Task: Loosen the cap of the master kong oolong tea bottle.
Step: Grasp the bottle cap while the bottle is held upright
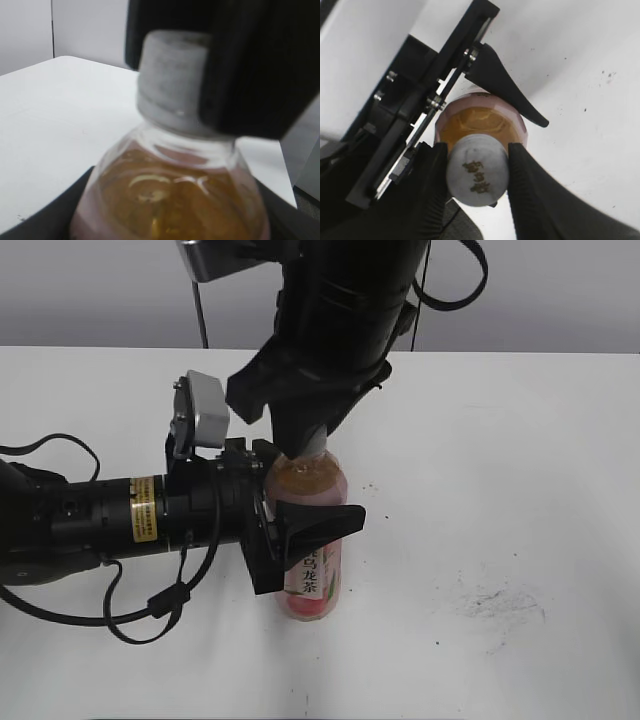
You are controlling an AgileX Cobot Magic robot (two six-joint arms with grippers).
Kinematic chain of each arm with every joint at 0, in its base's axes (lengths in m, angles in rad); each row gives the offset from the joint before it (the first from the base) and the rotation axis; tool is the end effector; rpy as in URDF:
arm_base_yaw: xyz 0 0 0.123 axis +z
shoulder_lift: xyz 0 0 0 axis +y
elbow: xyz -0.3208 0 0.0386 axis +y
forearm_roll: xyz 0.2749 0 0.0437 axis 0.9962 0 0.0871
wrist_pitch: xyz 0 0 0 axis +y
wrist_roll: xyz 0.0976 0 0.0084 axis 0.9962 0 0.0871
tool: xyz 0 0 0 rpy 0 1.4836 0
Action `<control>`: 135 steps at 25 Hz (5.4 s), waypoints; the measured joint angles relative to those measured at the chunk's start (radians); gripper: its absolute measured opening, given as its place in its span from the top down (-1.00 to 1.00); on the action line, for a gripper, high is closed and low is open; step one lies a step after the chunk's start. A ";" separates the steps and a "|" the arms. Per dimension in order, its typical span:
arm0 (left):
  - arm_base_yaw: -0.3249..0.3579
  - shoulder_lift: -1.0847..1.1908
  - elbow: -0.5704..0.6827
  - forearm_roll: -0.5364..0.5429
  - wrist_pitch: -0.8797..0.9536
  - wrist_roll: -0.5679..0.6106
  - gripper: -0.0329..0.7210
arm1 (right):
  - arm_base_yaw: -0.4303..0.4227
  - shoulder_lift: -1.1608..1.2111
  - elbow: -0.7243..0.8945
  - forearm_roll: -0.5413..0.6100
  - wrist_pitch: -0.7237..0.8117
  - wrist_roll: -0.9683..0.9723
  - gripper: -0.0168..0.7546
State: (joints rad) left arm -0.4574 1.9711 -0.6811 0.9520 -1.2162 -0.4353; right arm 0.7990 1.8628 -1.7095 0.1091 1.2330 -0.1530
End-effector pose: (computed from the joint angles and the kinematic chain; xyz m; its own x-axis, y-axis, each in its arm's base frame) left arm 0.2727 -0.2176 0.1387 -0.1607 0.0923 -0.9827 0.9598 0.2467 -0.1338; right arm 0.2954 0.3180 0.3265 -0.5817 -0.7638 -0.2798 -0.8054 0.5889 0.0668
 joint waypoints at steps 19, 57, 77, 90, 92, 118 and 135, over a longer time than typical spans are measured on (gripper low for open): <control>0.000 0.000 0.000 0.008 -0.001 0.006 -0.27 | -0.003 0.000 -0.008 0.012 0.002 -1.562 0.24; 0.002 0.000 -0.005 0.054 -0.006 0.008 -0.27 | -0.003 -0.022 -0.009 -0.008 -0.008 -0.901 -0.52; 0.002 0.000 -0.005 0.048 -0.003 0.006 -0.27 | -0.003 -0.058 0.038 0.031 -0.009 0.003 -0.21; 0.002 0.000 -0.005 0.050 -0.004 0.006 -0.27 | -0.003 -0.034 0.055 0.018 -0.009 0.041 0.01; 0.002 0.000 -0.005 0.051 -0.004 0.006 -0.27 | -0.003 -0.030 0.055 0.020 -0.009 0.032 0.05; 0.001 -0.001 -0.005 0.068 -0.006 0.010 -0.27 | -0.004 -0.023 0.032 0.020 -0.002 -1.359 0.23; 0.001 -0.001 -0.005 0.067 -0.006 0.012 -0.27 | -0.004 -0.023 0.030 0.015 -0.006 -1.935 0.19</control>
State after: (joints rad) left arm -0.4564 1.9702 -0.6865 1.0195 -1.2226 -0.4230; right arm 0.7952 1.8400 -1.6797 0.1238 1.2269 -2.0876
